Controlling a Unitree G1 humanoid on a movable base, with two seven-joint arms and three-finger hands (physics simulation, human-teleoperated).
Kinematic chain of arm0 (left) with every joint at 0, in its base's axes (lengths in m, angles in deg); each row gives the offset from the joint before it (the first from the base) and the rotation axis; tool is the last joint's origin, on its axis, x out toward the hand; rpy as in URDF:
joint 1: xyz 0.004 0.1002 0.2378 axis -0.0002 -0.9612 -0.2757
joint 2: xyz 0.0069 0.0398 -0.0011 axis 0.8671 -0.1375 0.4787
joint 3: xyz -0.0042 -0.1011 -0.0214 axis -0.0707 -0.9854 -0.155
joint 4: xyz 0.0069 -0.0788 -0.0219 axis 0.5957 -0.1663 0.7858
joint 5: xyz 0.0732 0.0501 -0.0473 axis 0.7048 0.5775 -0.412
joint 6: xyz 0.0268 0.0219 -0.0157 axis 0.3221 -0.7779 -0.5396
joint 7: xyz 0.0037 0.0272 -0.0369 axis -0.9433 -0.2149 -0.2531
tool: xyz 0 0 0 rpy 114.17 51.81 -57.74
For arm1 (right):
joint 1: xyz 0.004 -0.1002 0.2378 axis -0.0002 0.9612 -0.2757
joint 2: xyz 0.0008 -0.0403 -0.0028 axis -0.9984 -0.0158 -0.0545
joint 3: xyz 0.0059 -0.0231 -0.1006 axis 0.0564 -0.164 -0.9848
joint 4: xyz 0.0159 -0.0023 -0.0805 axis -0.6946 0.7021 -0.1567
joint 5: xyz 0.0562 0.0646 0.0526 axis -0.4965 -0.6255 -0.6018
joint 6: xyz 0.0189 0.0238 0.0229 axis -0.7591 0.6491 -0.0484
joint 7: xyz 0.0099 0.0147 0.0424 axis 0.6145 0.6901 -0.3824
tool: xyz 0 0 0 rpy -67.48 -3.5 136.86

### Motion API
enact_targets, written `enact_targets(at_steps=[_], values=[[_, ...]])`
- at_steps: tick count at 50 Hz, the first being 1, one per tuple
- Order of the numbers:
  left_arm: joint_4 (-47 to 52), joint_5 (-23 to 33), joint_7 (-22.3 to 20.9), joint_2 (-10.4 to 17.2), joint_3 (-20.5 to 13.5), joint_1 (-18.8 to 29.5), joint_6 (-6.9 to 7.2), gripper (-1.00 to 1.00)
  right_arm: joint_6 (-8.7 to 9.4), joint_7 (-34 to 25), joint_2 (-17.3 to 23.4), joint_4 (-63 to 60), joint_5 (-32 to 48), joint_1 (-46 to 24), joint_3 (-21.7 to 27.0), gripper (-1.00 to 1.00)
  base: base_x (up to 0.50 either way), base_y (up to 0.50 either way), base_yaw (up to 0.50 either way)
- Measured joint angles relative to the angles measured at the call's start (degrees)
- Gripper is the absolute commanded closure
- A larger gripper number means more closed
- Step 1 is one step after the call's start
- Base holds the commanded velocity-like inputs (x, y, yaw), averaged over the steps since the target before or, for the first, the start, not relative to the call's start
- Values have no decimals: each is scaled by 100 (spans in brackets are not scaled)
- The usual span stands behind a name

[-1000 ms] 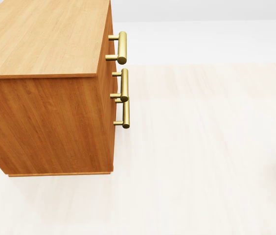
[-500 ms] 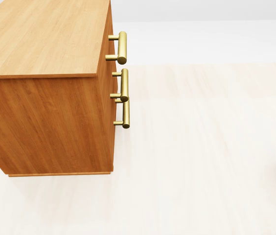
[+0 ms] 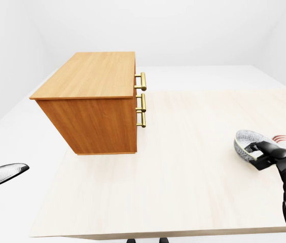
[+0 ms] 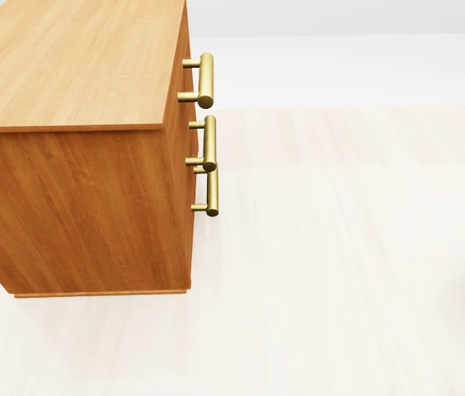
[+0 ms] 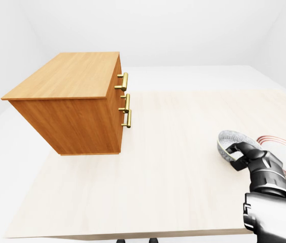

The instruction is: Put the bowl on top of the cabinet.

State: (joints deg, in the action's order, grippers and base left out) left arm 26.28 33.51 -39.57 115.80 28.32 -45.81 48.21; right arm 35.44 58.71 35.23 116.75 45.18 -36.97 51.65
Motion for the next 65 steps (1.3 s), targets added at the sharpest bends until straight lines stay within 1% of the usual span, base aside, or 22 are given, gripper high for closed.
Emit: enact_targets(at_steps=[17, 23, 26, 29, 36, 40, 45, 50, 55, 65], values=[[0, 33, 0, -19, 18, -3, 0, -100, 0, 80, 54, 1, -83, -78, -53, 100, 0, 0, 0], [1, 40, 0, -13, 30, -8, 0, -100, 0, 142, 111, 17, -144, -357, -156, 100, 0, 0, 0], [1, 39, 0, -11, 32, -8, 0, -100, 0, 133, 162, -6, -90, -701, -207, 100, 0, 0, 0], [1, 50, 0, -9, 46, -14, 0, -100, 0, 83, 241, -67, 70, -1221, -291, 100, 0, 0, 0], [1, 69, 0, -5, 78, -40, 0, -100, 0, -189, 367, -227, 785, -2912, -505, 100, 0, 0, 0], [1, 48, 0, -3, 55, -64, 0, -100, 0, -318, 275, -258, 1187, -3855, -551, 100, 0, 0, 0], [1, 43, -1, -20, 39, -71, 0, -100, 0, -347, -3, -234, 1590, -4747, -599, 100, 0, 0, 0], [1, 30, 0, -10, 46, -90, 0, -100, 0, -241, -441, -156, 1853, -5329, -613, 100, 0, 0, 0], [1, 3, 0, 22, 51, -121, 0, -100, 0, -6, -1025, -69, 1906, -5651, -592, 100, 0, 0, 0], [1, -8, 0, 58, 146, -202, 0, -100, 0, 625, -2321, 51, 1531, -6021, -564, 100, 0, 0, 0]])
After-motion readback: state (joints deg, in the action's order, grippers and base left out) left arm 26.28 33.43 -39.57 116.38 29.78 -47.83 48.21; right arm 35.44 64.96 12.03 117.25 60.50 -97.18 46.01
